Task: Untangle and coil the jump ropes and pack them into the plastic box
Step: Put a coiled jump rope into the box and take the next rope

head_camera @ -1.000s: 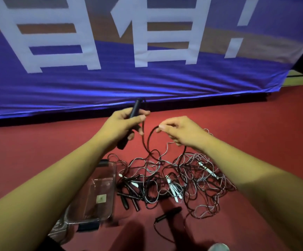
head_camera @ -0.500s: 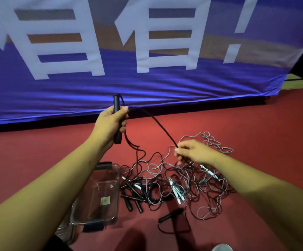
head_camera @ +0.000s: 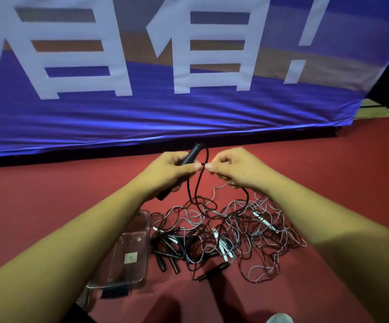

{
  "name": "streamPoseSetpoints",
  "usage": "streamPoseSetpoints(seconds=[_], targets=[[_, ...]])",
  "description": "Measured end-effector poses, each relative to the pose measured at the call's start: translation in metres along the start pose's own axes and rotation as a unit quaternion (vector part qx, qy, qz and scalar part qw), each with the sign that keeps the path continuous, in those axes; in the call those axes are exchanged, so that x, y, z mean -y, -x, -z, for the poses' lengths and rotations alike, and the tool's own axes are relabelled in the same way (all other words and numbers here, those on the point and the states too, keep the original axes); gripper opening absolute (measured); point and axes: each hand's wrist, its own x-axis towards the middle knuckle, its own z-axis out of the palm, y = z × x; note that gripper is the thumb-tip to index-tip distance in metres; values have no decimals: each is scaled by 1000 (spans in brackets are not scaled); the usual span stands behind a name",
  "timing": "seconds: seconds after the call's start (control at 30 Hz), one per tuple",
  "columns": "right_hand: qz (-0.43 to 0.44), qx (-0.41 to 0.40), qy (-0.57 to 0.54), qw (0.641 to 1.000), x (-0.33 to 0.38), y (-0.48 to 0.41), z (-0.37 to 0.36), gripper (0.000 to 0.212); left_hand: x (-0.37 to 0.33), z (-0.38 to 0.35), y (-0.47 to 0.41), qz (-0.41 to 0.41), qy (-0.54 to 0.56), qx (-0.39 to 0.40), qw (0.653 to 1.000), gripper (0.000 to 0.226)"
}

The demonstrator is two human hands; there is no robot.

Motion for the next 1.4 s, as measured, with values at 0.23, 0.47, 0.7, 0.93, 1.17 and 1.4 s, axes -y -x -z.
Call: streamPoseSetpoints(seconds=[0.23,0.47,0.7,0.93,1.17,1.4], targets=[[-98,19,71,992,-77,28,20,24,2,39,-12,2,160,-249,955,21],[-56,-36,-60,996,-66,23,6,20,23,41,-4,31,-36,-253,966,9],[27,-33,47,998,-23,11,-14,24,7,1,4,31,26,-14,999,41],[-97,64,127,985,-50,19,10,28,6,8,-5,14,154,-169,973,27],[-162,8,47,986,-95,24,9,20,29,45,-4,54,-18,-301,952,15],[-18,10,-28,999,-32,13,-20,22,18,15,4,12,-7,-150,989,27]])
